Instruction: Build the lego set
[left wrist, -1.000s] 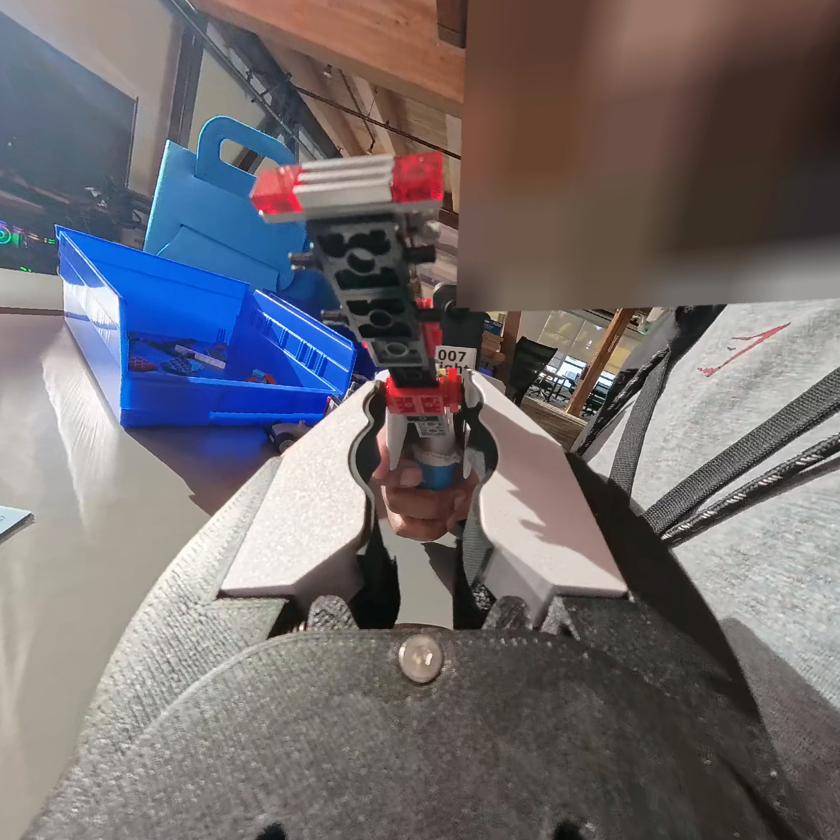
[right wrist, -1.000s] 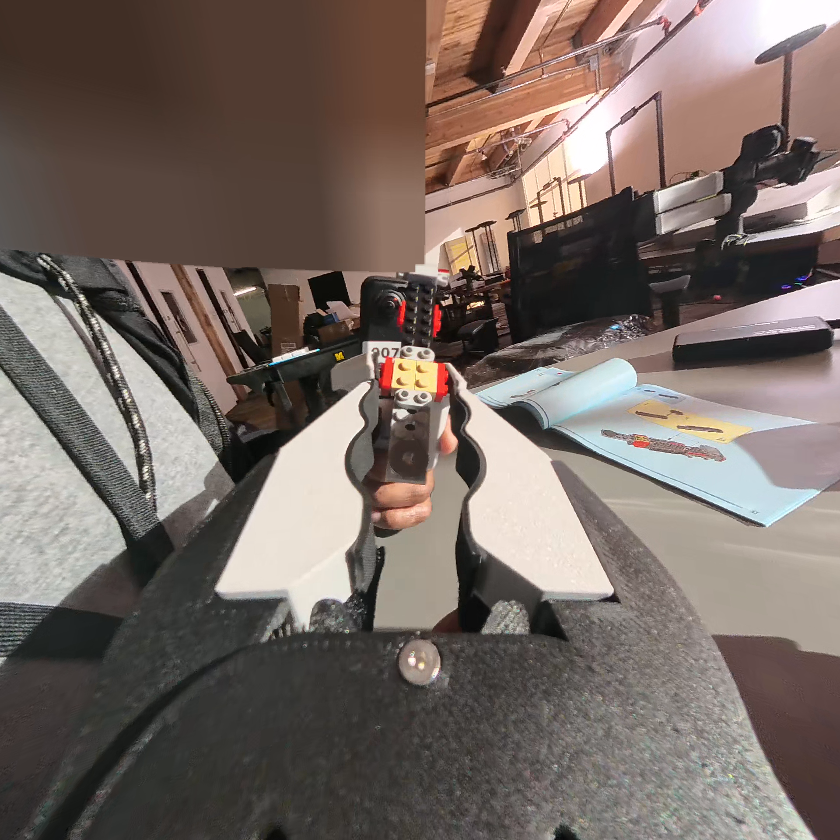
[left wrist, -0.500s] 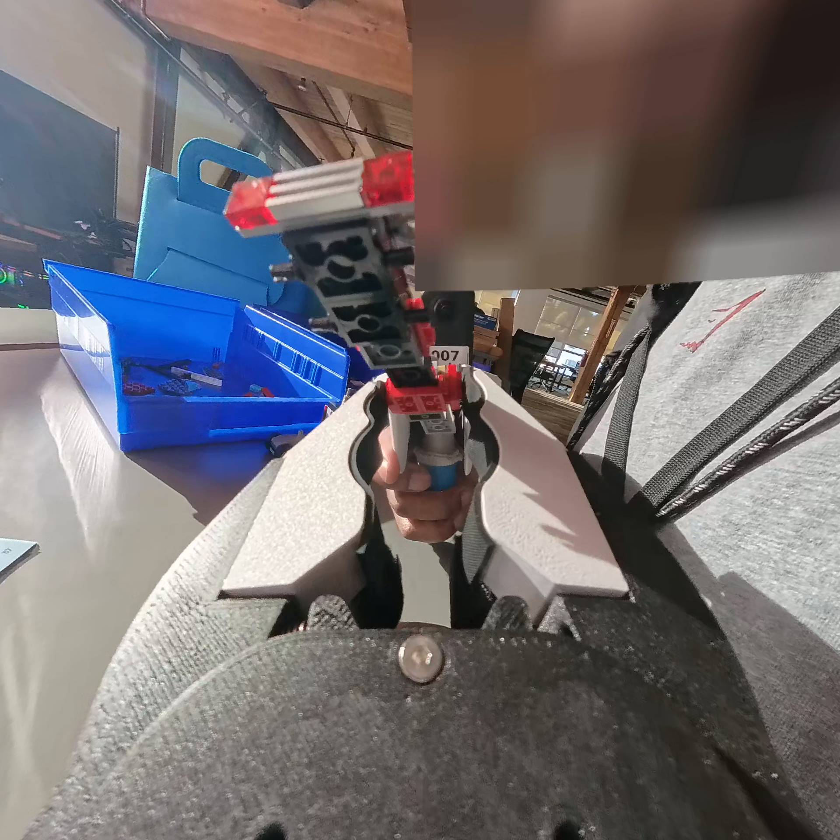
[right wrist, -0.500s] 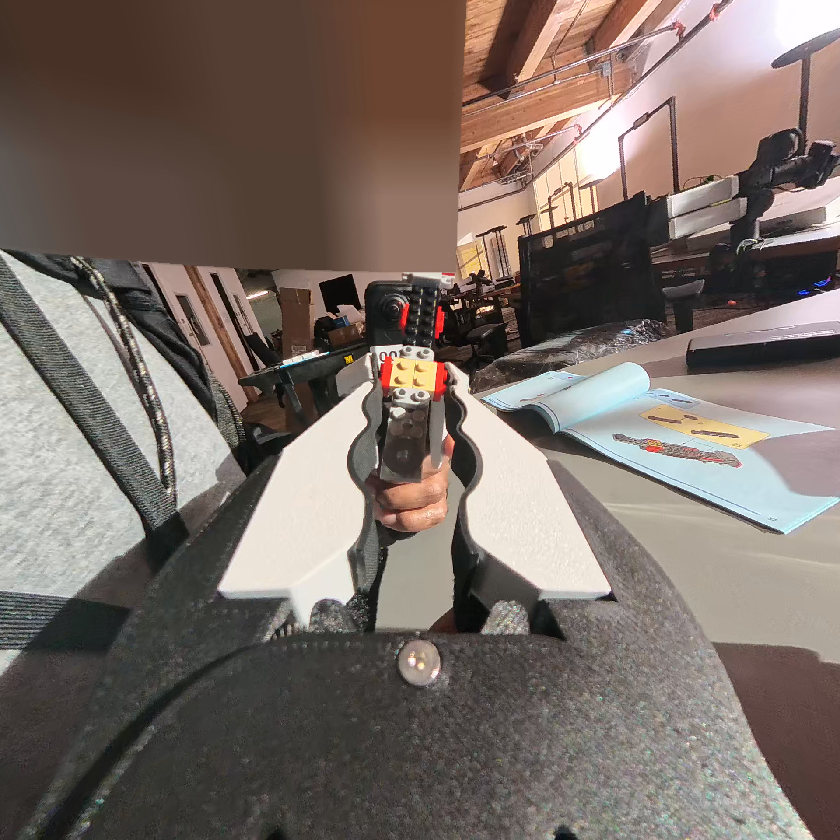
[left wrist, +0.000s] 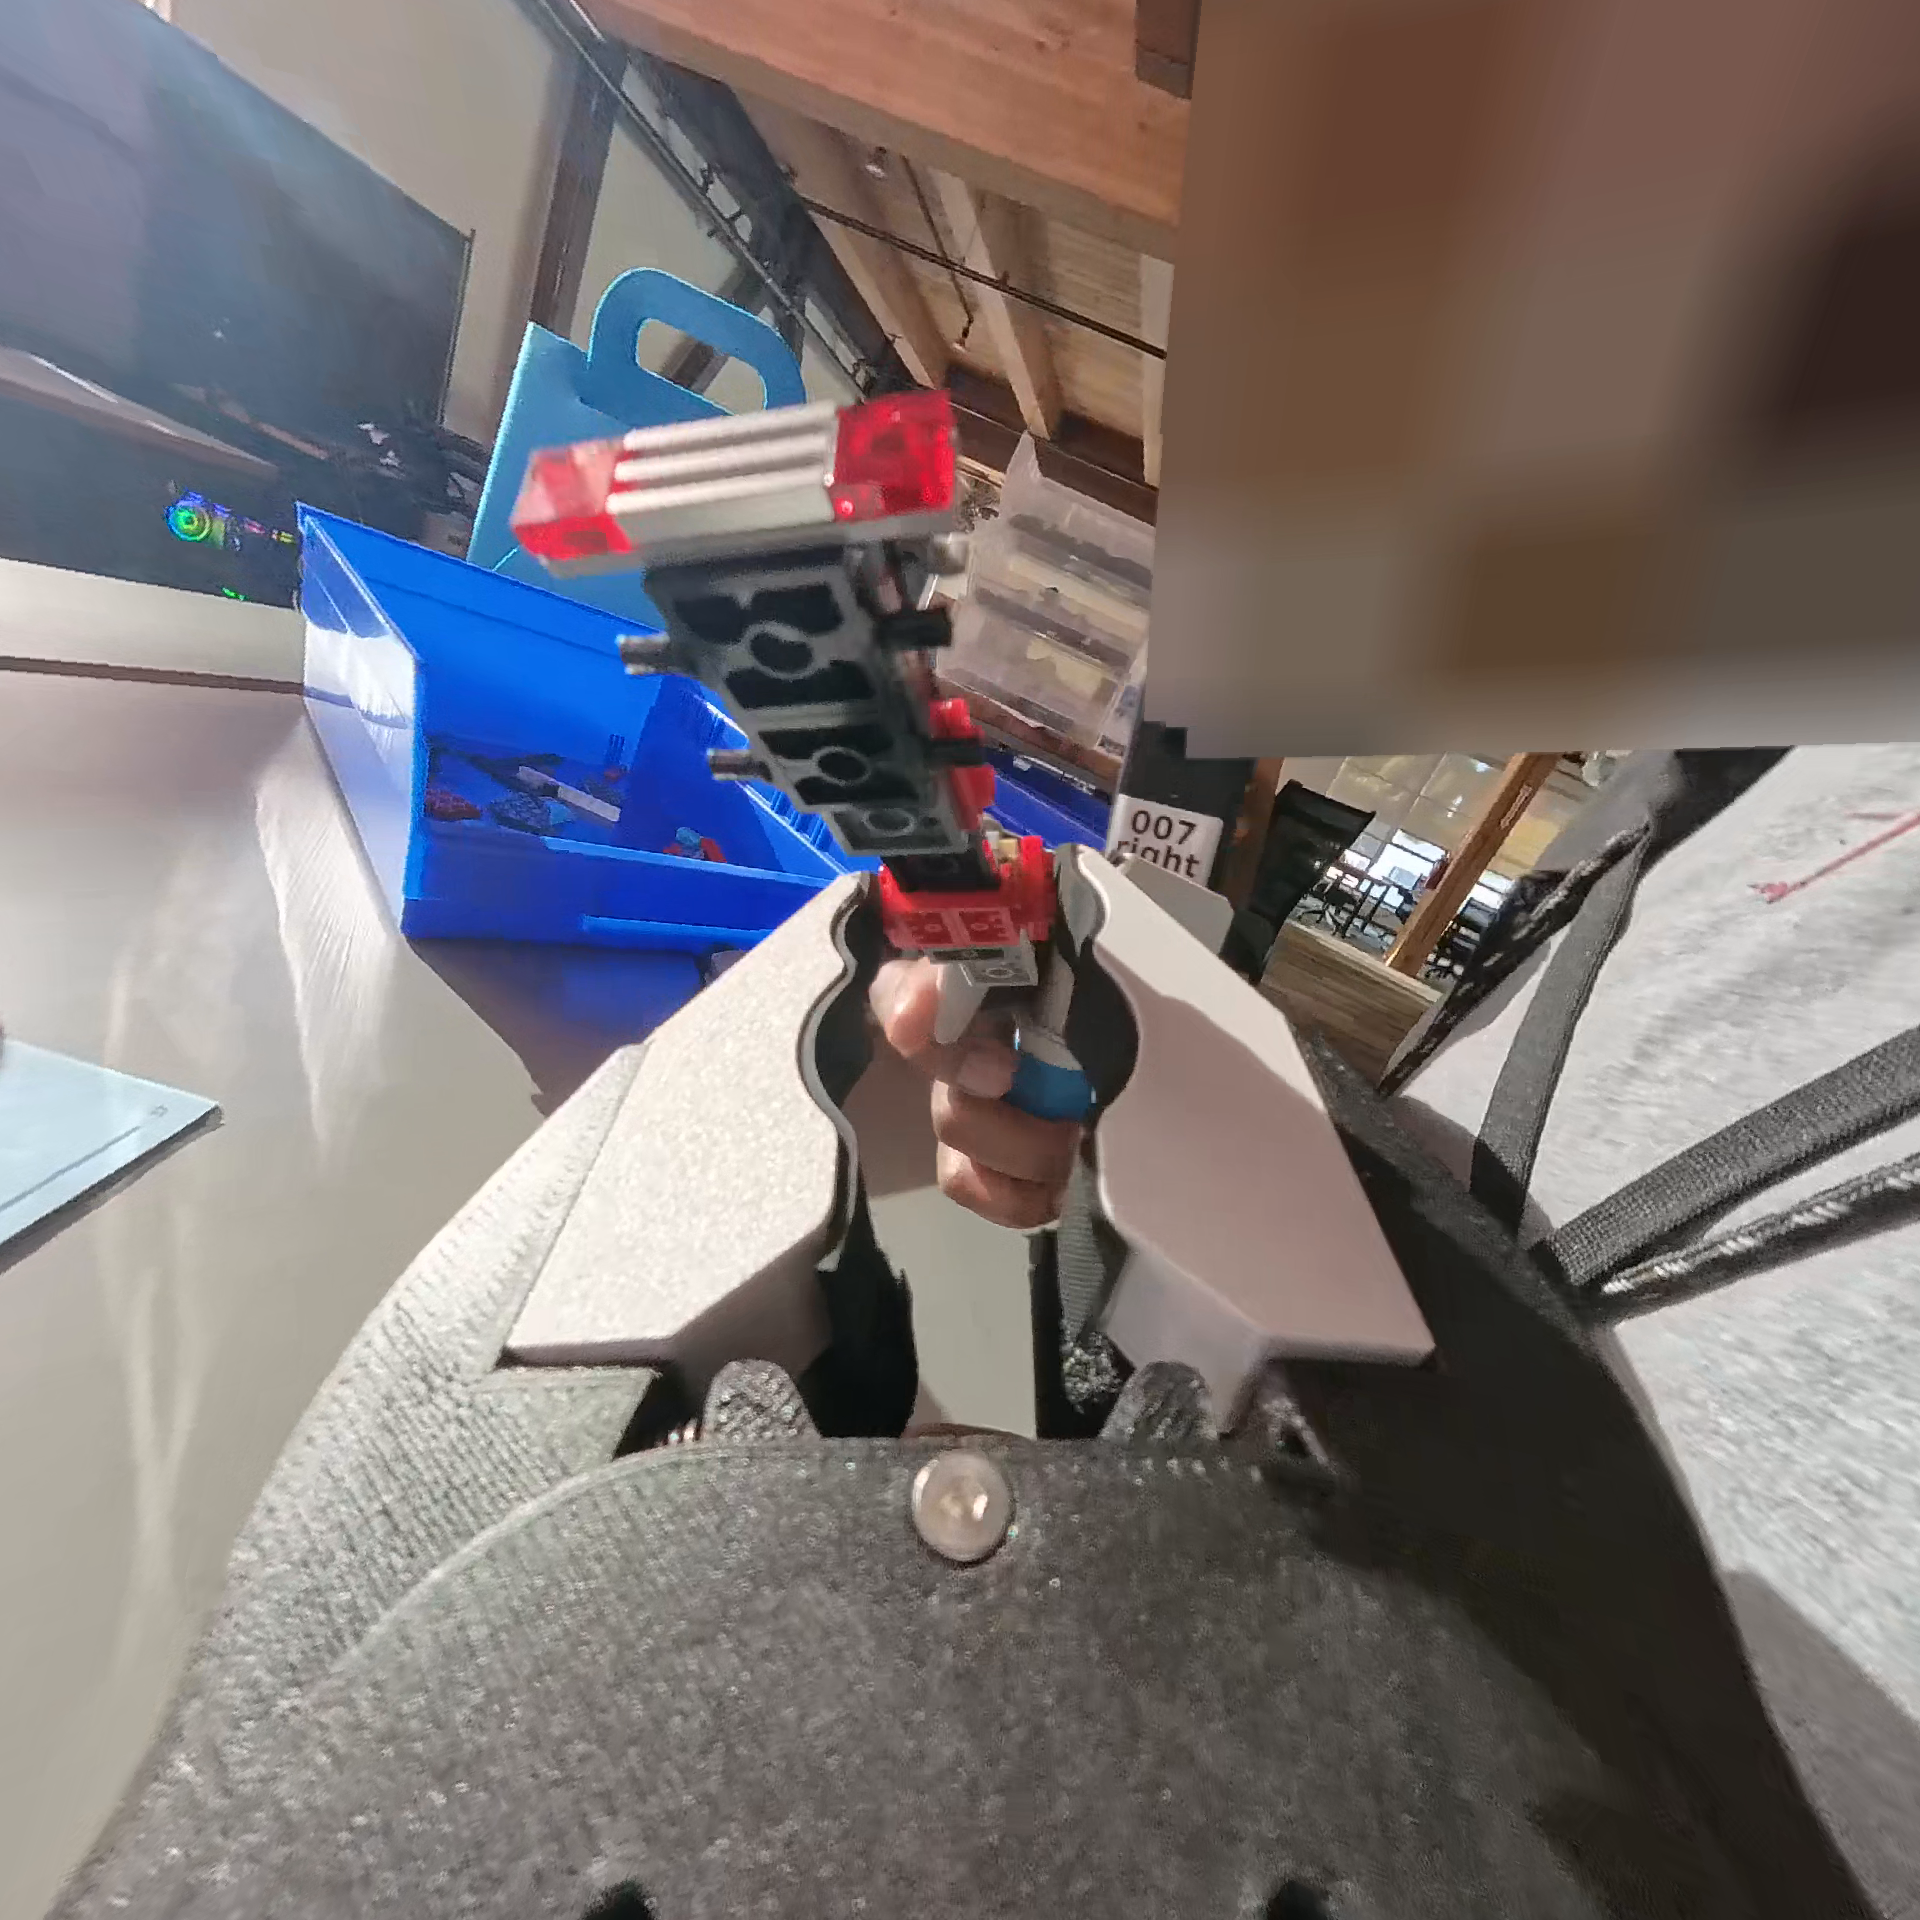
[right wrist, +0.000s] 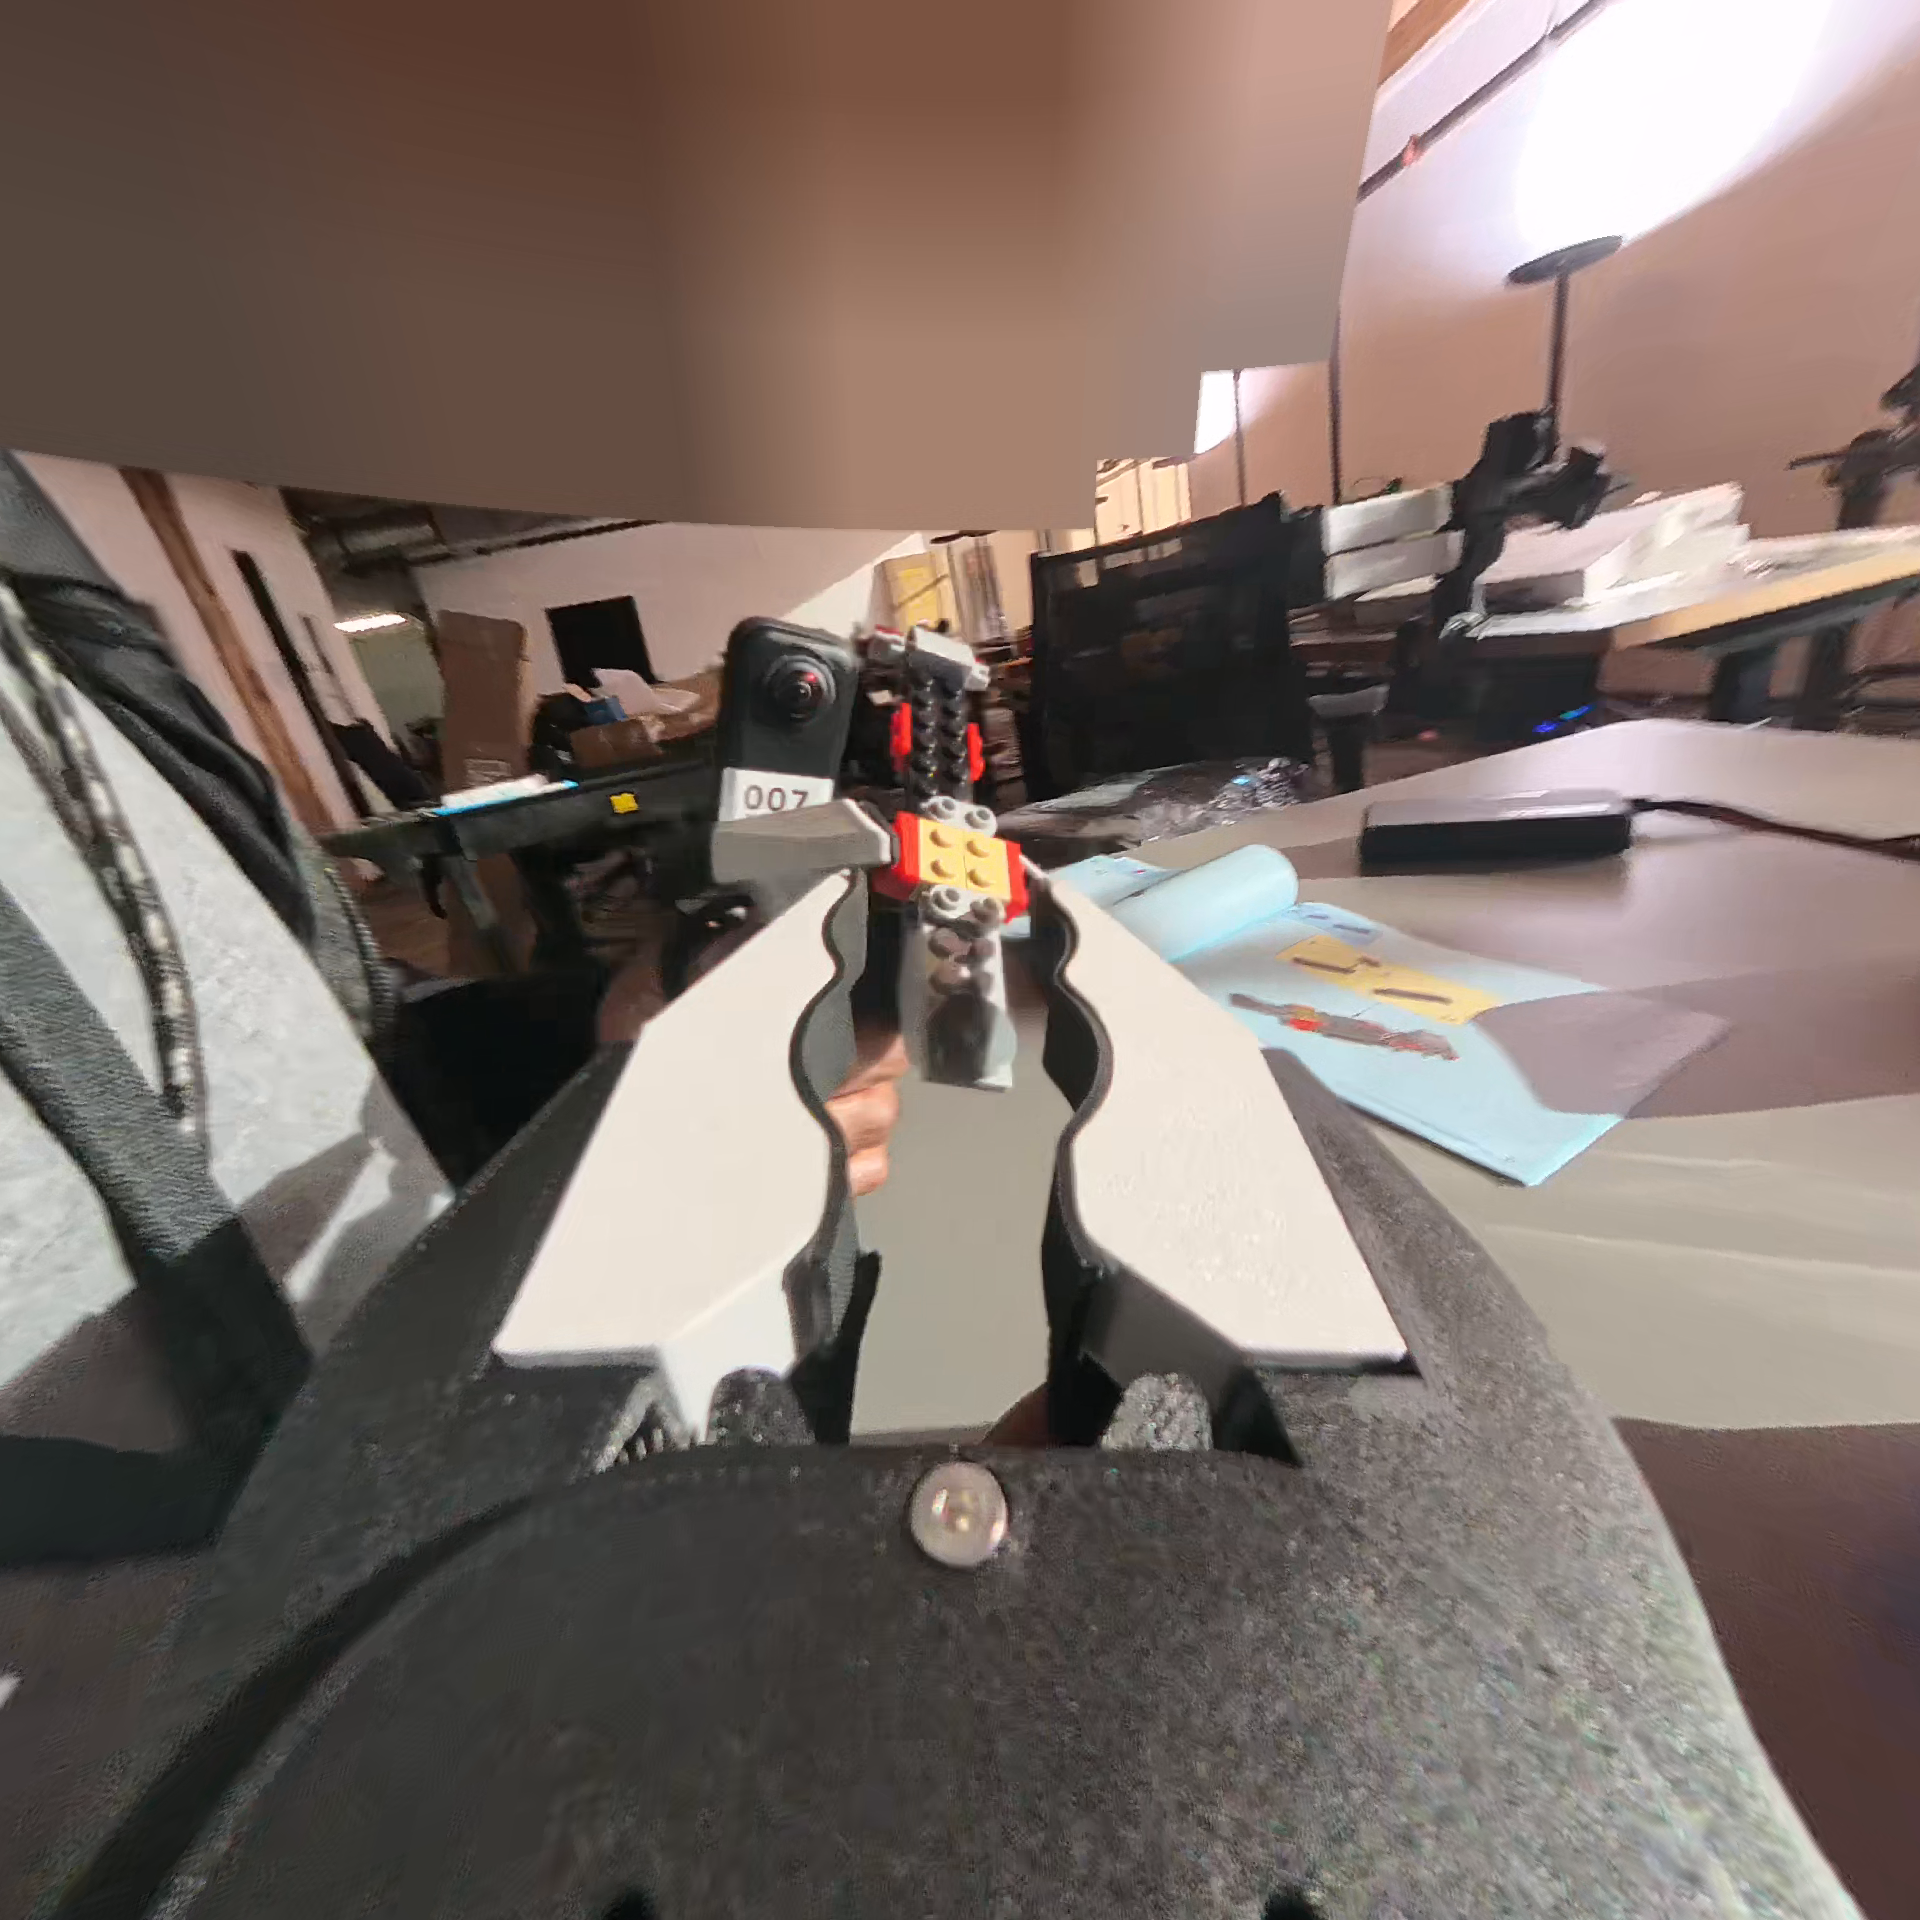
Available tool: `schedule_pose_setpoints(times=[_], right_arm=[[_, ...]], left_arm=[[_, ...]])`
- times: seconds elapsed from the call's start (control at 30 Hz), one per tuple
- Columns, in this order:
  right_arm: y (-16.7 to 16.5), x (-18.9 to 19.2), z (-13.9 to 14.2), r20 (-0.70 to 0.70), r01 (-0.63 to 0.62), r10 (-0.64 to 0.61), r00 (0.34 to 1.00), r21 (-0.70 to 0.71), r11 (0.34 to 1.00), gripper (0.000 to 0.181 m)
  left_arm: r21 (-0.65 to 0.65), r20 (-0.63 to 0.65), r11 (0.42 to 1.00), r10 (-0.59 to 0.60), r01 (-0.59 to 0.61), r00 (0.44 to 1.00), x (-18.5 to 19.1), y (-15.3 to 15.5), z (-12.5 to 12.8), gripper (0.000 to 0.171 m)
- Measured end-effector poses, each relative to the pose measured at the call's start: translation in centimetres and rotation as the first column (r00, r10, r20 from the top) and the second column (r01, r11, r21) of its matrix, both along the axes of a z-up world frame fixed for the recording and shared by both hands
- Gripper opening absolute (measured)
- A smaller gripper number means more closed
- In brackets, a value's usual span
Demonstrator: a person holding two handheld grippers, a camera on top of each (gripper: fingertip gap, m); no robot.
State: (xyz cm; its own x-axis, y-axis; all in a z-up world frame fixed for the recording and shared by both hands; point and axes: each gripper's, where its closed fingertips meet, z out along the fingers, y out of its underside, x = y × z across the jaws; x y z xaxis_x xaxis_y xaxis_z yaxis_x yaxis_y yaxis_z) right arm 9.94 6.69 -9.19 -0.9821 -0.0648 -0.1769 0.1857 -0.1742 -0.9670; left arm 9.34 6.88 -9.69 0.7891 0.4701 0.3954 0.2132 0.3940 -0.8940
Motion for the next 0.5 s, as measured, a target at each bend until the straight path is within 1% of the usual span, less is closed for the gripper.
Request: schedule_pose_setpoints(times=[0.07,0.13,0.23,0.33,0.5], right_arm=[[0.3,-0.3,0.4,-0.123,0.086,-0.087,0.989,-0.012,0.996,0.036],[0.5,-0.1,0.8,-0.270,0.158,-0.159,0.950,-0.028,0.987,0.037],[0.2,0.7,0.6,-0.433,0.198,-0.191,0.881,-0.029,0.980,0.038],[-0.1,0.8,0.4,-0.493,0.228,-0.215,0.843,-0.034,0.973,0.043],[-1.0,1.3,-0.3,-0.594,0.272,-0.230,0.770,-0.020,0.962,0.045]], left_arm=[[0.036,0.041,0.999,0.005,-0.006,0.999,-0.1,-0.1,0.1,0.035],[0.094,0.071,0.995,0.001,-0.007,0.997,-0.1,-0.3,0.3,0.035],[0.191,0.102,0.982,-0.018,-0.002,0.995,0.0,-0.7,0.8,0.035],[0.255,0.121,0.967,-0.041,0.009,0.992,0.2,-0.9,0.8,0.035],[0.306,0.166,0.950,-0.111,0.056,0.980,1.1,-0.1,0.7,0.035]])
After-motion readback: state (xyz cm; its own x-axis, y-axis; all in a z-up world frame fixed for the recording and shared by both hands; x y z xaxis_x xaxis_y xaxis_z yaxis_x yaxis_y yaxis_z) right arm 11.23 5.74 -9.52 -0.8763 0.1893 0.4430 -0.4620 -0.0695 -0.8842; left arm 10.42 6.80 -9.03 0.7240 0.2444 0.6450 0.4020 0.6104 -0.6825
